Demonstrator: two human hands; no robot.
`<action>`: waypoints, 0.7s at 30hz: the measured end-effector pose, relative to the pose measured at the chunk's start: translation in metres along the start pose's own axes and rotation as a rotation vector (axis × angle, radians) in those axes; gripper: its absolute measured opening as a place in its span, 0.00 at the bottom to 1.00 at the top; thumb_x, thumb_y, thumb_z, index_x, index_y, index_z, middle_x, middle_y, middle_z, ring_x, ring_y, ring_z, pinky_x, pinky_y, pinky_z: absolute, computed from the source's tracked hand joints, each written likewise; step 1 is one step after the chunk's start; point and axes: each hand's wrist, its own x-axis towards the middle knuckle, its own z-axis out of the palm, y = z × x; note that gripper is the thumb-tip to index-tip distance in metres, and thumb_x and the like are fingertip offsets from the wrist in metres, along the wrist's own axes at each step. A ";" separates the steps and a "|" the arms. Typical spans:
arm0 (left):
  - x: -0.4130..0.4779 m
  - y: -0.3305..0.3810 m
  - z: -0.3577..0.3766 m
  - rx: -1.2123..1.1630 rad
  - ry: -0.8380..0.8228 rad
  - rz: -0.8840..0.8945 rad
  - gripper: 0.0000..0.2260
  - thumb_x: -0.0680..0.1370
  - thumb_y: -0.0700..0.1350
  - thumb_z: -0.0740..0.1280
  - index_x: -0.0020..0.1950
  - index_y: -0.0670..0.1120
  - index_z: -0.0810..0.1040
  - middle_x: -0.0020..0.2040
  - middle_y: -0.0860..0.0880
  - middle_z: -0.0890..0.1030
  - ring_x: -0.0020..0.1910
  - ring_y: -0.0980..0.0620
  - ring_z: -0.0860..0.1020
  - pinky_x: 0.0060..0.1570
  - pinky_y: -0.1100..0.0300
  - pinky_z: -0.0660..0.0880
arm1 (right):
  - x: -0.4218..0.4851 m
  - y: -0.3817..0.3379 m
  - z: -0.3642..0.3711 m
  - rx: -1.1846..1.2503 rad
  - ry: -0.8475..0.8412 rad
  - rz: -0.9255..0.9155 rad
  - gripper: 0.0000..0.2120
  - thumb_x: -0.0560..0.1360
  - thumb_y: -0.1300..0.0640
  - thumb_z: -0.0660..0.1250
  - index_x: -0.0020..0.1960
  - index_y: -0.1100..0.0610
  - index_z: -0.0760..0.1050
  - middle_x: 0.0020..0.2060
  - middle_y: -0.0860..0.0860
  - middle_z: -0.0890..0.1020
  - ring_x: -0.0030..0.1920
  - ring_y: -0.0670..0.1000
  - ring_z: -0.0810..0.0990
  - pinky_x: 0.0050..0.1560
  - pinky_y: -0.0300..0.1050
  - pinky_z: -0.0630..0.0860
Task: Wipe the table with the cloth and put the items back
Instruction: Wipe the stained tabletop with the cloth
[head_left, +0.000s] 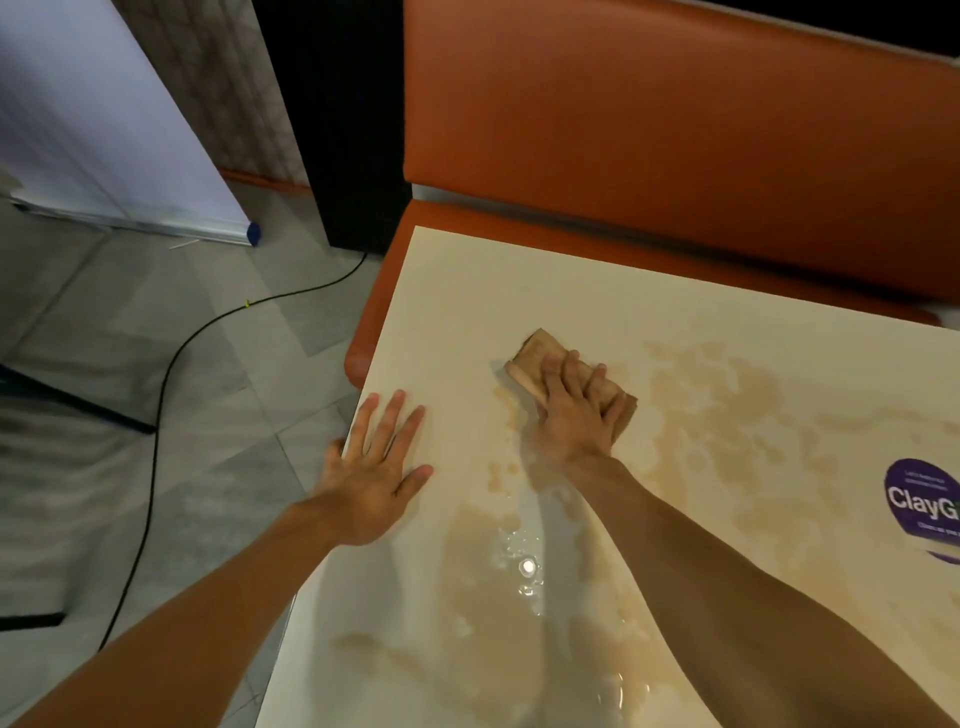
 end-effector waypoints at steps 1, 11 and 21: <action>0.000 0.000 -0.001 -0.003 -0.002 -0.003 0.31 0.74 0.68 0.33 0.72 0.60 0.24 0.72 0.59 0.22 0.68 0.55 0.19 0.72 0.45 0.55 | -0.002 -0.002 0.002 -0.005 -0.009 -0.028 0.31 0.81 0.50 0.52 0.79 0.48 0.39 0.78 0.49 0.39 0.76 0.62 0.34 0.72 0.69 0.34; -0.001 -0.006 -0.004 -0.021 -0.025 0.007 0.30 0.72 0.69 0.33 0.68 0.64 0.20 0.70 0.62 0.20 0.67 0.57 0.19 0.72 0.43 0.54 | -0.055 -0.007 0.023 -0.053 -0.087 -0.271 0.31 0.80 0.54 0.52 0.78 0.44 0.42 0.78 0.45 0.40 0.77 0.57 0.35 0.72 0.66 0.34; -0.002 -0.006 -0.012 -0.086 -0.067 0.018 0.31 0.72 0.70 0.36 0.68 0.64 0.21 0.69 0.63 0.20 0.69 0.57 0.21 0.73 0.39 0.51 | -0.131 0.016 0.029 0.079 -0.224 -0.430 0.31 0.80 0.63 0.53 0.78 0.43 0.48 0.78 0.41 0.46 0.78 0.49 0.37 0.75 0.57 0.31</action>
